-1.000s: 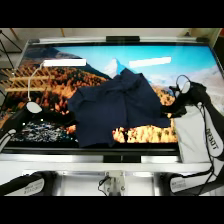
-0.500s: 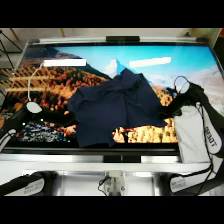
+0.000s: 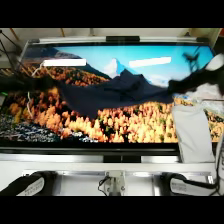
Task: Fold the shirts.
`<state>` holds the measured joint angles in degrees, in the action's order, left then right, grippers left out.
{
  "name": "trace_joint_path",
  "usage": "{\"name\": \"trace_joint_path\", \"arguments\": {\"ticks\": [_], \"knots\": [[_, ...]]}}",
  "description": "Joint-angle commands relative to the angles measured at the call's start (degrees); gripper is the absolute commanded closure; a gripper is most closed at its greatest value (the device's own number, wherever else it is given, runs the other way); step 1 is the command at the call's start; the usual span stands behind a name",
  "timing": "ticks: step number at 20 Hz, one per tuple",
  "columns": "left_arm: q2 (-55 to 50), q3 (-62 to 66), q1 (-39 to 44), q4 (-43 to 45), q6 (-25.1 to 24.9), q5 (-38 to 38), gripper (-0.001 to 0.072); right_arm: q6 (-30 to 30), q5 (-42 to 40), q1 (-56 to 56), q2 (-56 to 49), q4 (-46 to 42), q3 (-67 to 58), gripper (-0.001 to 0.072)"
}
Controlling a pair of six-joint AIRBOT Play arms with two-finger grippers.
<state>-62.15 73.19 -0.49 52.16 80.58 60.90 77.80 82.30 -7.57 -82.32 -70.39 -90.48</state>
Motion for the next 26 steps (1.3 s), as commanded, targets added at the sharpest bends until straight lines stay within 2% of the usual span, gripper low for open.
{"name": "trace_joint_path", "arguments": {"ticks": [1,3,5,6,8,12,15,19,21,24,26], "knots": [[8.5,25.2,-1.3,0.3,-2.5,-8.2,0.0679,-0.8,-7.1,-0.8,12.4,0.1,-19.0,0.0641],[13.0,36.1,-1.3,0.3,-0.5,-18.4,0.0678,-0.7,-17.0,-0.8,19.5,-1.6,-25.9,0.0641],[17.2,40.7,-1.3,0.3,1.3,-21.2,0.0679,-0.7,-26.6,-0.8,27.2,-2.4,-26.7,0.0641],[19.5,40.7,-1.3,0.5,1.4,-19.9,0.0679,-0.5,-28.7,-0.8,30.3,-2.6,-26.7,0.0641],[22.4,40.6,-1.3,5.0,3.3,-12.3,0.0679,-0.5,-28.1,-0.8,34.4,-2.6,-26.6,0.0641],[23.1,40.6,-1.3,22.6,11.7,2.4,0.0679,-0.4,-18.6,-0.8,36.4,-7.6,-26.6,0.0641],[20.7,40.6,-1.3,30.5,11.7,7.7,0.0679,0.0,-11.4,-0.8,33.3,-12.4,-26.6,0.0641],[14.5,36.6,-1.3,32.6,11.0,8.2,0.0678,1.5,-9.5,-0.8,22.9,-9.5,-26.4,0.0641],[9.5,33.1,-1.3,35.4,6.3,8.1,0.0678,1.5,-11.3,-0.8,15.7,-9.6,-25.6,0.0641],[0.1,31.5,-1.3,41.2,6.0,6.5,0.0678,2.4,-16.8,-0.8,4.5,-7.2,-25.5,0.0641],[-6.1,31.5,-1.3,41.3,6.1,1.3,0.0678,3.0,-22.9,-0.6,-2.2,-1.6,-25.5,0.0641]]}}
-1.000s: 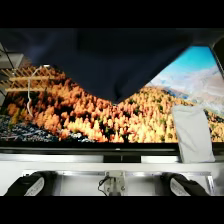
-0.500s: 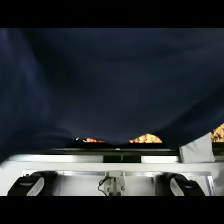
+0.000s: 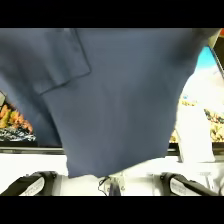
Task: Fold the shirts.
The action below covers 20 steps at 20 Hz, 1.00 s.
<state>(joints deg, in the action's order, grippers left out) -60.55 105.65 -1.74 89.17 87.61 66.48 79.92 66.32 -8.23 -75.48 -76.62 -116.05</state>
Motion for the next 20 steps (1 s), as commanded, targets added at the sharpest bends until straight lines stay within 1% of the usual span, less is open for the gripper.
{"name": "trace_joint_path", "arguments": {"ticks": [1,3,4,6,7,8,9,11,13,16,17,18,19,20], "knots": [[-10.4,-1.0,-0.1,4.3,-1.0,-7.8,0.0678,0.9,-9.6,0.5,-11.6,6.3,0.1,0.0641],[-14.7,-1.0,-0.1,4.3,0.0,-12.7,0.0678,0.8,-14.3,2.7,-16.3,5.7,0.1,0.0641],[-16.6,-1.0,0.0,4.3,2.1,-13.6,0.0677,0.8,-16.2,4.1,-18.7,5.0,0.1,0.0641],[-20.8,-1.0,0.0,4.3,5.2,-13.5,0.0677,0.9,-18.4,6.8,-23.5,3.7,0.1,0.0641],[-22.9,-1.0,0.0,4.3,5.3,-13.3,0.0677,1.2,-19.0,7.8,-25.6,3.1,0.1,0.0641],[-24.7,-1.0,0.0,4.2,5.6,-13.2,0.0677,2.4,-19.1,8.7,-27.9,2.2,0.1,0.0641],[-26.5,-1.0,0.0,4.1,7.1,-12.6,0.0677,3.7,-18.8,9.3,-29.7,1.7,0.1,0.0641],[-29.6,-1.0,0.0,2.4,10.8,-10.0,0.0675,5.6,-16.9,9.9,-32.7,1.5,0.1,0.0641],[-32.4,-1.0,0.0,-1.5,11.1,-5.3,0.0675,8.6,-12.2,9.9,-34.8,1.5,0.1,0.064],[-36.8,-1.0,0.0,-10.0,11.1,4.3,0.0672,13.0,-5.1,9.9,-36.3,2.0,0.2,0.064],[-38.1,-1.0,0.0,-12.5,11.1,7.1,0.0601,14.1,-4.1,9.9,-36.2,2.7,0.2,0.0638],[-38.8,-1.0,0.0,-14.7,11.1,9.7,0.0376,14.1,-3.6,9.8,-35.8,3.8,0.2,0.056],[-38.9,-1.0,-0.1,-16.2,11.0,11.8,0.0166,14.1,-2.7,9.6,-35.0,4.3,0.2,0.0318],[-38.6,-0.8,-0.1,-16.4,10.0,14.1,0.0114,13.5,-1.5,9.3,-33.7,4.2,0.2,0.0198]]}}
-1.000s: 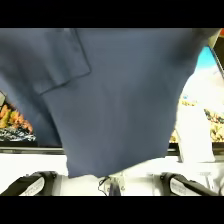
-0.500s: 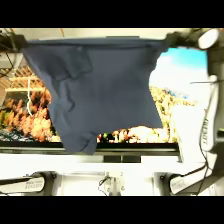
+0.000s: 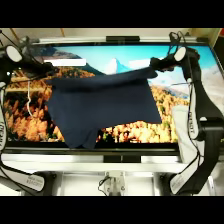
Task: Fold the shirts.
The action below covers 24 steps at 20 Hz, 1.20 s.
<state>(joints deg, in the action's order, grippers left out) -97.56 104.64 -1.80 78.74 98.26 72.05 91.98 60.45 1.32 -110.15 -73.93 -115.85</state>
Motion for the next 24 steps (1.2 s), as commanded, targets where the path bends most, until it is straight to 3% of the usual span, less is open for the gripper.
{"name": "trace_joint_path", "arguments": {"ticks": [1,5,6,8,10,11,12,14,17,24], "knots": [[-0.8,0.5,-0.2,-5.9,-3.1,11.4,0.0113,-0.3,6.8,-1.0,2.6,1.0,0.0,0.0198],[5.0,-3.7,-3.0,-5.0,-9.1,22.2,0.0127,-5.4,25.8,-5.8,8.2,-5.6,1.0,0.022],[8.0,-9.1,-3.8,-5.0,-9.1,22.0,0.0197,-7.9,29.3,-7.2,9.3,-3.7,2.8,0.022],[15.8,-24.9,-4.9,-5.5,-9.1,17.1,0.0222,-10.1,32.6,-9.8,12.1,1.7,9.6,0.0219],[24.6,-42.9,-5.6,-7.8,-10.1,8.4,0.0209,-10.9,32.5,-11.5,14.6,6.2,17.5,0.0216],[28.4,-50.7,-6.4,-11.1,-11.9,4.7,0.0122,-11.3,32.0,-11.9,15.3,7.8,21.2,0.0216],[31.7,-57.9,-7.8,-14.7,-13.7,1.8,0.0092,-11.7,31.4,-11.8,15.8,8.7,24.2,0.0216],[35.3,-67.4,-10.7,-19.0,-15.8,-2.0,0.0093,-12.8,29.9,-11.1,16.3,9.7,28.5,0.0216],[35.4,-72.3,-12.1,-23.5,-19.9,-8.0,0.0093,-13.1,26.2,-10.5,16.6,9.6,29.7,0.0216],[31.6,-73.0,-10.6,-24.9,-18.9,-18.2,0.0102,-12.5,24.7,-10.5,16.6,6.6,29.8,0.0214]]}}
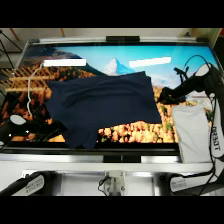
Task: Fold the shirts.
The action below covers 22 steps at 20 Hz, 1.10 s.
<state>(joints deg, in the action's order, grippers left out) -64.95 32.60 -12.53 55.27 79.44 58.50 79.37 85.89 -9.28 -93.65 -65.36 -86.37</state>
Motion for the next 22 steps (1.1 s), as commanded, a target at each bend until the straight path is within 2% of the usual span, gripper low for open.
{"name": "trace_joint_path", "arguments": {"ticks": [1,3,4,5,6,7,17,19,22], "knots": [[-1.4,-1.0,0.2,-1.6,-0.1,-5.3,0.0105,0.7,-1.2,0.1,0.1,-3.8,0.5,0.0205],[-2.5,-1.0,0.7,-1.6,-0.1,-5.9,0.0263,1.9,-2.0,0.2,0.1,-6.8,1.6,0.0204],[-2.8,-1.0,0.8,-1.5,0.7,-6.4,0.0264,1.9,-2.3,0.2,0.1,-7.1,2.5,0.0111],[-2.8,-1.0,0.7,-1.5,1.4,-7.0,0.0417,1.8,-2.6,0.2,0.1,-7.3,3.4,0.005],[-2.7,-0.8,0.7,-1.6,1.4,-7.0,0.0622,1.8,-3.1,0.2,0.0,-7.4,4.7,0.005],[-2.7,-0.5,0.7,-1.6,1.3,-7.0,0.0668,1.8,-3.8,0.2,0.0,-7.4,5.9,0.0051],[-1.5,1.4,0.8,-1.8,1.1,-4.9,0.0675,1.6,-7.5,3.4,-5.0,-6.1,10.6,0.0057],[-1.4,1.4,0.8,-1.8,1.2,-4.3,0.0675,1.6,-7.8,4.5,-6.0,-5.2,10.6,0.0105],[-1.3,1.4,0.8,-2.8,1.1,-4.3,0.0675,1.6,-8.3,6.6,-6.9,-5.5,10.6,0.0105]]}}
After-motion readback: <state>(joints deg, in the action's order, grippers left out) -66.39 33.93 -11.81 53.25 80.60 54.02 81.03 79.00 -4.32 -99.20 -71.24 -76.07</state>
